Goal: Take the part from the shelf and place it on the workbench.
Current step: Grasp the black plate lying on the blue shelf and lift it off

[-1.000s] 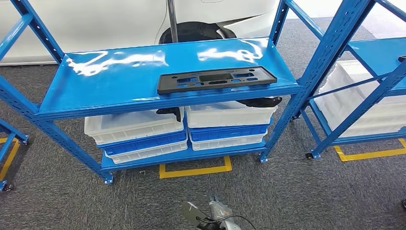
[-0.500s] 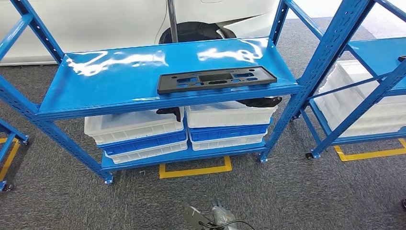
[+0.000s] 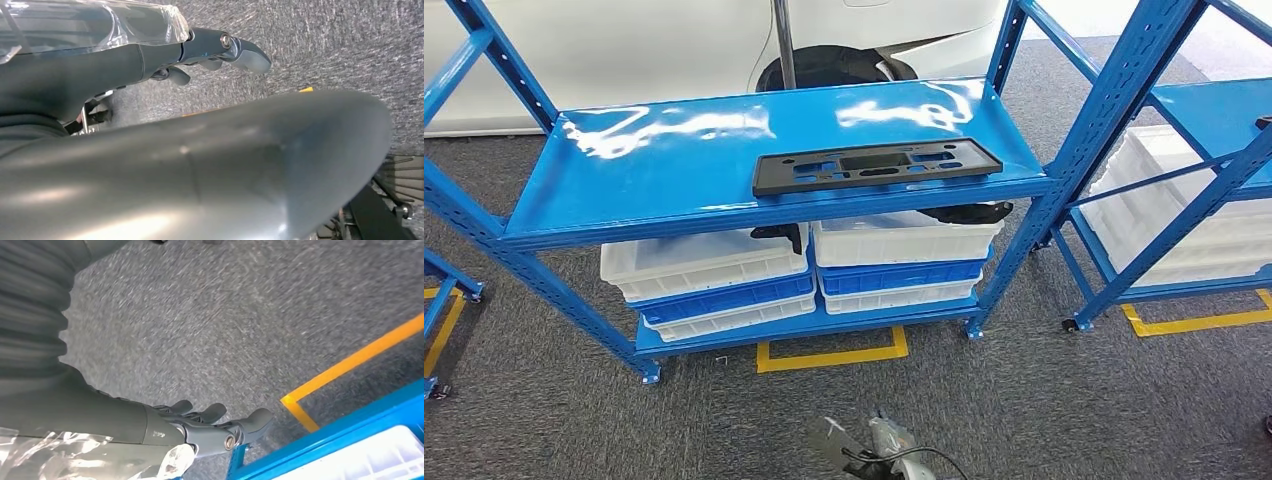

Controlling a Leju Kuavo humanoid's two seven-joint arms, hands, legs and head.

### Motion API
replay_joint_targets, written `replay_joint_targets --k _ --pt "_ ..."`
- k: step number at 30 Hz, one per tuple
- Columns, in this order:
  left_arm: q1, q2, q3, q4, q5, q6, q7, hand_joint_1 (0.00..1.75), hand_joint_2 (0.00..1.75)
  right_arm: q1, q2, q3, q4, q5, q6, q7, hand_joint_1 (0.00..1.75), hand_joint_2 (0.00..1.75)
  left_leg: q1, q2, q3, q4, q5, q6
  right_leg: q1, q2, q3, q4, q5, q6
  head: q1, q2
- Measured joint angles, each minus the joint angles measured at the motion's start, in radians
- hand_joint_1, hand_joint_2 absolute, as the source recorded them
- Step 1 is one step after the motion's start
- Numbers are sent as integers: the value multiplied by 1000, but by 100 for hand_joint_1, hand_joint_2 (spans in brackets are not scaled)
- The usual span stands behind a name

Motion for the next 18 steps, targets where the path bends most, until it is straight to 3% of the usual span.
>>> replay_joint_targets --k 7,18 --pt "1 -18 0 0 0 -1 -73 0 0 -48 -29 -8 -65 25 12 52 0 175 0 0 0 0 0 0 0 0 0 0 0 0 0 0" --pt "2 -45 -4 0 -22 -16 -17 0 0 -146 -77 -8 -225 151 58 172 0 175 0 1 0 0 0 0 0 0 0 0 1 0 0 0"
